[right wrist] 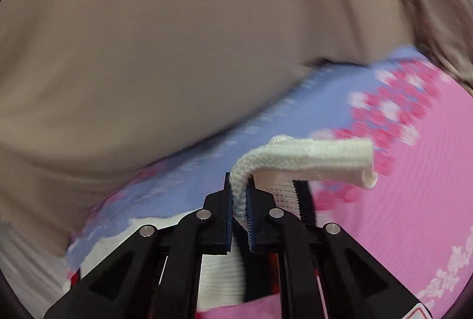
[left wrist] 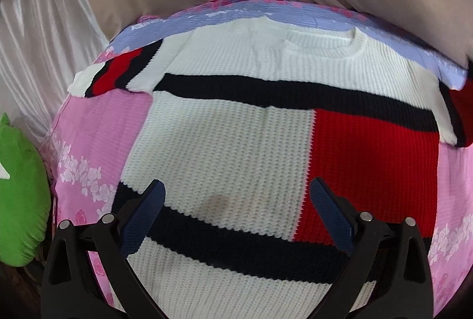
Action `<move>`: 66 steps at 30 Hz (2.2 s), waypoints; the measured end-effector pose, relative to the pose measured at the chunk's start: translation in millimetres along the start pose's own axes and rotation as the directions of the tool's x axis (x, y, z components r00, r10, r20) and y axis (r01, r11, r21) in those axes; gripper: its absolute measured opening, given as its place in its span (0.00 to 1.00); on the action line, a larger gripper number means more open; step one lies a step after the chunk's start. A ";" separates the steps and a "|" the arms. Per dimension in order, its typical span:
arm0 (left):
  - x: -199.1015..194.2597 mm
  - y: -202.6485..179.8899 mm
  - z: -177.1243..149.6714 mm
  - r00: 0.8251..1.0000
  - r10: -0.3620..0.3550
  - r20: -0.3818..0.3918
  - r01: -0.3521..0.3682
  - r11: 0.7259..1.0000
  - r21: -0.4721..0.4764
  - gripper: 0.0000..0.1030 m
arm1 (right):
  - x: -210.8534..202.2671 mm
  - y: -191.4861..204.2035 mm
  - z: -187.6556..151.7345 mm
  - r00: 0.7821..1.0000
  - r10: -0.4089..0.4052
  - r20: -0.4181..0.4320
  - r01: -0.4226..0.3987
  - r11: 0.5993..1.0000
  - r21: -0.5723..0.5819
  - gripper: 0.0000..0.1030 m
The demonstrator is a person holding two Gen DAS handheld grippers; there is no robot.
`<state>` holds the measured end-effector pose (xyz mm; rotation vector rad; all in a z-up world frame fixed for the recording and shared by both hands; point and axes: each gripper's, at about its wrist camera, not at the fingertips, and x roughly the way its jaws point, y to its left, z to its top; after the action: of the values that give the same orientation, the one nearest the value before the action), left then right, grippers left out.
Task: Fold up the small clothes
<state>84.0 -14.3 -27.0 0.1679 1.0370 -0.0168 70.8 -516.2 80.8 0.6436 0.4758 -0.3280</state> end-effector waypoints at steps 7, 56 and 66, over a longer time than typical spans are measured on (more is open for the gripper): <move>3.4 71.3 23.8 0.987 -0.159 0.029 0.162 0.964 -0.213 0.95 | 64.5 223.1 -122.4 0.898 0.285 -0.335 -0.410 0.819 -0.402 0.31; 222.2 455.1 105.9 1.000 0.018 -0.011 -0.018 0.426 -0.904 0.77 | 7.6 155.5 -261.5 0.882 -0.128 -0.454 -0.031 0.944 -0.327 0.50; 128.8 383.1 196.7 0.966 -0.018 0.257 0.196 0.699 -0.688 0.07 | -1.2 171.7 -269.7 0.876 -0.100 -0.472 -0.060 0.948 -0.312 0.50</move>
<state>353.6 343.4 10.4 -0.6008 0.7504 0.2558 57.9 -213.9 -22.5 0.3971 0.9973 -0.0980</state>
